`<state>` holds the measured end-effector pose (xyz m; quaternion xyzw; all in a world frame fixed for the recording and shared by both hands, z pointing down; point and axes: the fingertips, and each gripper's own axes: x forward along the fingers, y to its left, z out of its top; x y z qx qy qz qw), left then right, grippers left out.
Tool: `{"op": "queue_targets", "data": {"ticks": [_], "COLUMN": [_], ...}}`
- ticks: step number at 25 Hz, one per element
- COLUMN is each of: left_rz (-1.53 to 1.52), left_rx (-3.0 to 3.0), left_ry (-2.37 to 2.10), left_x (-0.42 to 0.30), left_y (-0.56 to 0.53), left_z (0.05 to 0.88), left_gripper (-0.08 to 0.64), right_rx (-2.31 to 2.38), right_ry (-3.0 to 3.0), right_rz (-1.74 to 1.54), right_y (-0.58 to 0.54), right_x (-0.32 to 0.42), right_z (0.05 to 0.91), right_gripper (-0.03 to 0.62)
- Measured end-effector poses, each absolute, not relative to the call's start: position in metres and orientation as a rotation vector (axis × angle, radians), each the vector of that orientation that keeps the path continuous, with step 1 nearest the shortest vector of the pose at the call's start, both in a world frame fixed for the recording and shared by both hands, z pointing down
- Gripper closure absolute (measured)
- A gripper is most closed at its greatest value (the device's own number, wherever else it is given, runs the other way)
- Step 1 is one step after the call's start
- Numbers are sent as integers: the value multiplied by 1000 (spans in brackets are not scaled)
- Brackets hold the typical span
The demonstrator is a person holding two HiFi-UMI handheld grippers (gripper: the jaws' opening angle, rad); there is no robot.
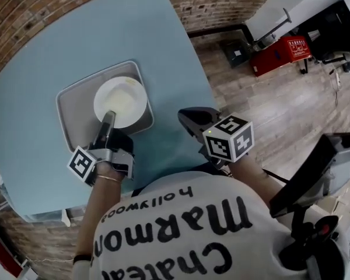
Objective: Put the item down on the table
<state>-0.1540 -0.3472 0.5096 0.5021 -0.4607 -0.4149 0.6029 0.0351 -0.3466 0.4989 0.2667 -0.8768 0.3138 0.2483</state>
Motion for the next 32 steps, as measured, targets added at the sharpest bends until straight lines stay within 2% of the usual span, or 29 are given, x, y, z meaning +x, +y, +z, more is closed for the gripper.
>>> {"op": "queue_targets", "data": {"ticks": [18,32], "left_rz": [-865,-445], "left_rx": [1104,1215], "left_ry": [-1110,-1393], "left_x": [-169,-183], "left_y": [-376,-385], "left_z": [536,548], "left_gripper": [522,520], "right_rx": [842,823], "right_ry": [-2349,-2349], "right_rz": [858,856], "right_y": [-357,-366], "right_x": [44,45], "right_z": [495,498], "right_gripper": [581,581]}}
